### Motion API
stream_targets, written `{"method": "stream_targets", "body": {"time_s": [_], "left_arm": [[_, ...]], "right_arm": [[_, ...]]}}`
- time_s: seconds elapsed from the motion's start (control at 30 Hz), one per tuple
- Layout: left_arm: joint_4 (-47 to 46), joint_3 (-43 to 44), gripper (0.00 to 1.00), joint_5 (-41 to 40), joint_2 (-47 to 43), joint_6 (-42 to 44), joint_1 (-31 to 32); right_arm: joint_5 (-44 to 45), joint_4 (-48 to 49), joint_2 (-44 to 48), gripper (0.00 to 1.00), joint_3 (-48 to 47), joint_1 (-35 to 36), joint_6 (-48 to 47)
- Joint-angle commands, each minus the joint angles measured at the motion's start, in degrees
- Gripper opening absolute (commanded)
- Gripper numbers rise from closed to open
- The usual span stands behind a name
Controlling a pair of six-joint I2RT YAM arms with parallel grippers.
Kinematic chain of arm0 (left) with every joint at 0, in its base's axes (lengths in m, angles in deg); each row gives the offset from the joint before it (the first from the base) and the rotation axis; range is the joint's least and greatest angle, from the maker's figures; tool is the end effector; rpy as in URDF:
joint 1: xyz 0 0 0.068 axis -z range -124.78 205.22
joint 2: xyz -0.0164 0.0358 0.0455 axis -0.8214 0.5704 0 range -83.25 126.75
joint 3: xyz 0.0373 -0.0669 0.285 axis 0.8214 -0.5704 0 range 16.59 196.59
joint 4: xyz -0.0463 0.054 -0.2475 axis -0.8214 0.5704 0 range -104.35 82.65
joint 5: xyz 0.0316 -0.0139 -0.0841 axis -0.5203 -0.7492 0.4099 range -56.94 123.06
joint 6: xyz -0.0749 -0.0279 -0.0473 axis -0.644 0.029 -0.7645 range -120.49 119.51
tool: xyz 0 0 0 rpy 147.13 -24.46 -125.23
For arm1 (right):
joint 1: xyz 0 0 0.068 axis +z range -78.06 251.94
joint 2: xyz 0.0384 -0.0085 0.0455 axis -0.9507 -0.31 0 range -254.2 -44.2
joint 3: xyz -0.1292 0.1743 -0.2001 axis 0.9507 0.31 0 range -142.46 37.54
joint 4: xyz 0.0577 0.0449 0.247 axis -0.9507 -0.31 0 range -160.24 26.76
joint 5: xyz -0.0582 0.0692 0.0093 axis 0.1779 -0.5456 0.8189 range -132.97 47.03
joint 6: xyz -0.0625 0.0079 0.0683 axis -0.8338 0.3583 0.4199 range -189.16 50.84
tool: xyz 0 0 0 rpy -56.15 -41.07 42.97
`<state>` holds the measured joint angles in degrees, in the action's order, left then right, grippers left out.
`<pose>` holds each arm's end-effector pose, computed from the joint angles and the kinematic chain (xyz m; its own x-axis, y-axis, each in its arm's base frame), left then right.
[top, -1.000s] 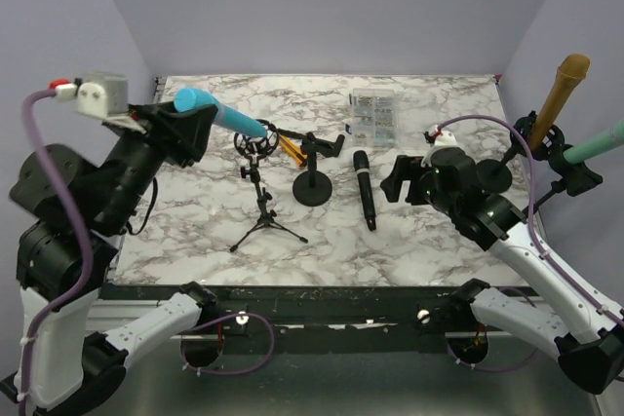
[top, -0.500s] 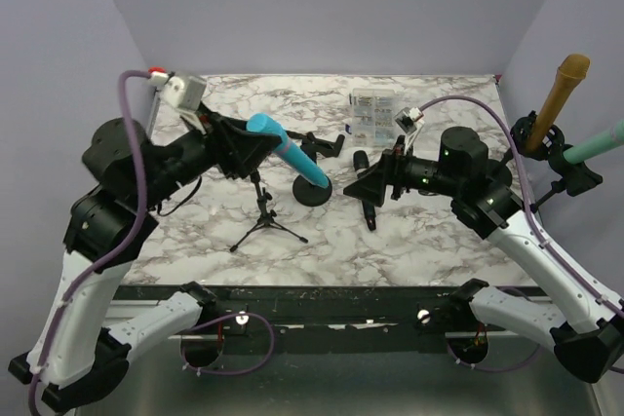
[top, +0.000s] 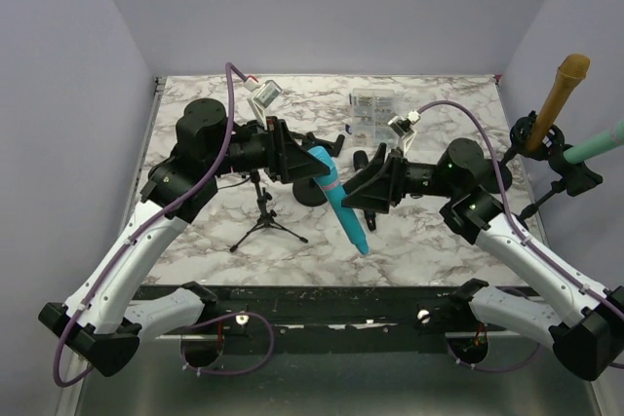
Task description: Remove the microphone from the stand
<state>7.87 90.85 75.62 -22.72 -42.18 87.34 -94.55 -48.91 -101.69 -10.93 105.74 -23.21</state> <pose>0.1670 -0.1715 0.4588 -0.7307 -0.1198 -0.6721 0.6323 0.2525 -0.7325 0.1617 0.1871 0.3887 -0.6609 0.0951 -0.7444 -0.7463 0.0205 0.6652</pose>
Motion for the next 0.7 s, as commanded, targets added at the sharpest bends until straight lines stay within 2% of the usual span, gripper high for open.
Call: {"method": "stream_targets", "body": {"time_s": [0.0,0.07,0.27,0.43,0.6,0.67], "left_arm": [[-8.1,-0.7,0.00,5.3,-0.1,-4.4,0.2],[-8.3,-0.8,0.00,5.3,0.3,-4.5,0.2],[-8.3,-0.9,0.00,5.2,1.1,-4.2,0.2],[-7.1,-0.6,0.00,4.1,1.5,-3.5,0.2],[-4.9,0.8,0.00,3.8,2.0,-1.9,0.0],[-3.5,1.6,0.00,3.6,2.1,-1.0,-0.3]], "right_arm": [[-2.1,6.9,0.2,0.73,2.3,0.3,4.2],[-1.6,7.0,0.1,0.65,2.7,0.3,4.2],[-1.5,8.6,-1.0,0.52,3.4,0.3,4.9],[-1.8,10.6,-2.1,0.47,3.6,0.3,5.9],[-1.7,10.7,-3.1,0.18,3.2,0.3,5.9],[-1.5,10.3,-3.2,0.03,3.1,0.3,5.6]]}}
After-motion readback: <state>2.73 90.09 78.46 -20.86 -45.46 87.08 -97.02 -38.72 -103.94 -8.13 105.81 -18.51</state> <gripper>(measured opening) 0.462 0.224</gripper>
